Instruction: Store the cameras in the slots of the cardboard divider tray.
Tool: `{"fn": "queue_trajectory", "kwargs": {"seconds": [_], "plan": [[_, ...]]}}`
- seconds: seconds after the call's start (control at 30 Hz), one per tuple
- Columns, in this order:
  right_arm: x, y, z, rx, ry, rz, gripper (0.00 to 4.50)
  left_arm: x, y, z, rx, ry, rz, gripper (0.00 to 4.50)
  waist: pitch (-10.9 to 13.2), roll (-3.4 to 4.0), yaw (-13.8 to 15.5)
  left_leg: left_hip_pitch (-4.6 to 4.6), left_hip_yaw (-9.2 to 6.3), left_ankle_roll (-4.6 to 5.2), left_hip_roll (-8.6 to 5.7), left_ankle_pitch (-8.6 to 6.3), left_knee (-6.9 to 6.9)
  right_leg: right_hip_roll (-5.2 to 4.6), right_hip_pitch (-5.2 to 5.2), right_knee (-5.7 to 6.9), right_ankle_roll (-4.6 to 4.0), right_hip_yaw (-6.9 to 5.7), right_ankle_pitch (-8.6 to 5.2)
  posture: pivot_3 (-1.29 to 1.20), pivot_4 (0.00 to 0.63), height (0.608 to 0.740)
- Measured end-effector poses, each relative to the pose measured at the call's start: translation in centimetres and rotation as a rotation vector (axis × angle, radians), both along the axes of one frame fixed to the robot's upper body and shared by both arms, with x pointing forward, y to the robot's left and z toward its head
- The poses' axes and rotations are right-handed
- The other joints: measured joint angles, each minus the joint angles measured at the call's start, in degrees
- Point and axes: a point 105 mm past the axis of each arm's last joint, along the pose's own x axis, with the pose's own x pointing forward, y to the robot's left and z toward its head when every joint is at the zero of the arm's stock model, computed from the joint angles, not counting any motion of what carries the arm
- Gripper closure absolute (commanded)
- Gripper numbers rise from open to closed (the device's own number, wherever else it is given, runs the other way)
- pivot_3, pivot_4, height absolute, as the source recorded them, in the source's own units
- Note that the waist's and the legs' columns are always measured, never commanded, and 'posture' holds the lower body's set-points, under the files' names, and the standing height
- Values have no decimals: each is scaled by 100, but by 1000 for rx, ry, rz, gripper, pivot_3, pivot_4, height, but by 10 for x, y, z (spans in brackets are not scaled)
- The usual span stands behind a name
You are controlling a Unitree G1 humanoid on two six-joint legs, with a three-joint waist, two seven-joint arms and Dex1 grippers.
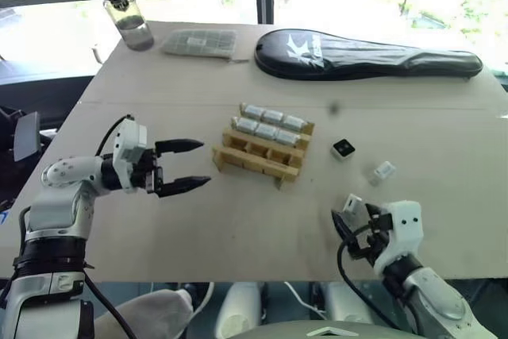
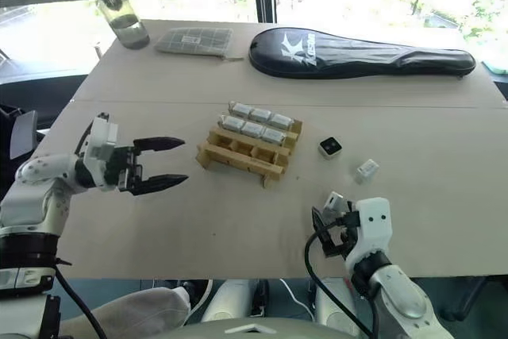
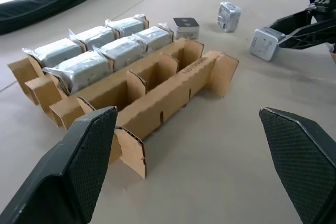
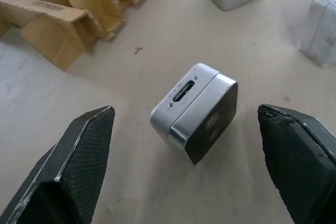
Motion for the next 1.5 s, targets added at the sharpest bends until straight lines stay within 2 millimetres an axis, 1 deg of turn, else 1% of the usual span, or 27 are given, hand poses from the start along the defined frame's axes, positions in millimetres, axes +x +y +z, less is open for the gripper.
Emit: {"fn": "queue_trajectory", "kwargs": {"seconds": [0.07, 0.17, 0.37, 0.47, 0.53, 0.57, 0.6, 0.67, 0.93, 0.97, 1.0, 1.03, 1.23, 1.27, 1.5], "plan": [[4, 1, 0, 2, 19, -4, 166, -3, 4, 3, 5, -2, -2, 0, -2, -4, -1, 4, -1, 0, 0, 0, 0, -1, 0, 6, 0, 0, 0, 0, 150, 740], [6, 5, -1, 6, 47, 2, 166, -10, 8, 15, 19, -17, -37, 0, -2, -4, 7, 4, -7, 0, 1, 0, 0, 0, 0, 11, 0, -5, -1, 0, 150, 740], [11, 5, -1, 2, 68, -15, 166, -26, 2, 38, 25, -22, -155, 0, 0, -2, 0, 4, -2, 0, -1, 0, 0, 0, 0, 11, 1, 0, -1, 0, 150, 740], [11, 4, -2, 1, 76, -24, 166, -33, 2, 41, 40, -3, -186, 0, 1, -1, -31, 5, -2, 0, 0, 0, 0, 1, 0, 11, 1, 0, -1, 0, 150, 740], [12, 4, -1, 2, 76, -27, 166, -36, 2, 38, 60, 18, -195, 0, 0, -4, -68, 5, -4, 0, 1, 0, 0, 1, 0, 11, 2, 0, -2, 0, 150, 740], [12, 2, -1, -1, 77, -37, 166, -43, 1, 33, 104, 51, -229, 0, 1, -4, -104, 5, -3, 0, 1, 0, 0, -1, -1, 11, 2, 2, -2, 0, 150, 740], [12, 1, -2, -4, 81, -43, 166, -46, -1, 31, 122, 64, -253, 0, 1, -3, -112, 5, -3, 0, 1, 0, 0, -3, -1, 11, 2, 3, -2, 0, 150, 740], [12, 0, -2, -7, 86, -46, 166, -49, -5, 34, 128, 56, -292, 0, 2, -2, -109, 6, -3, 0, 1, 0, 0, -6, -1, 12, 2, 3, -2, 0, 150, 740], [12, 0, -2, -10, 90, -62, 166, -51, -10, 39, 136, 34, -355, 0, 3, 0, -115, 6, 0, -1, 0, 0, 0, 4, -2, 14, 13, 2, -9, 0, 150, 740], [12, 0, -2, -11, 90, -62, 545, -51, -11, 38, 133, 36, -359, 0, 3, 0, -115, 6, 0, -1, 0, 0, 0, 4, -2, 13, 14, 3, -9, 0, 150, 740], [12, 0, -2, -15, 90, -63, 680, -52, -12, 37, 133, 38, -364, 0, 3, 0, -115, 5, 1, -1, 0, 0, 0, 4, -2, 13, 15, 3, -10, 0, 150, 740], [12, 0, -2, -20, 88, -64, 917, -52, -12, 36, 132, 40, -366, 0, 3, 0, -115, 5, 3, 0, 0, 0, 0, 5, -2, 13, 15, 4, -10, 0, 150, 740], [13, 3, 3, -59, 58, -33, 3634, -50, -10, 37, 122, 34, -357, 0, 3, -2, -114, 7, 3, 0, 0, 0, 0, 7, -2, 13, 20, 4, -13, 0, 150, 740], [13, 2, 3, -69, 56, -33, 3720, -50, -10, 37, 122, 33, -357, 0, 3, -2, -115, 6, 3, 0, 0, 0, 0, 7, -2, 13, 20, 4, -13, 0, 150, 740], [12, -2, 3, -129, 44, -2, 3715, -50, -10, 38, 122, 33, -357, 0, 3, -2, -113, 5, 4, 0, -1, 0, 0, 6, -2, 12, 21, 5, -13, 0, 150, 740]]}}
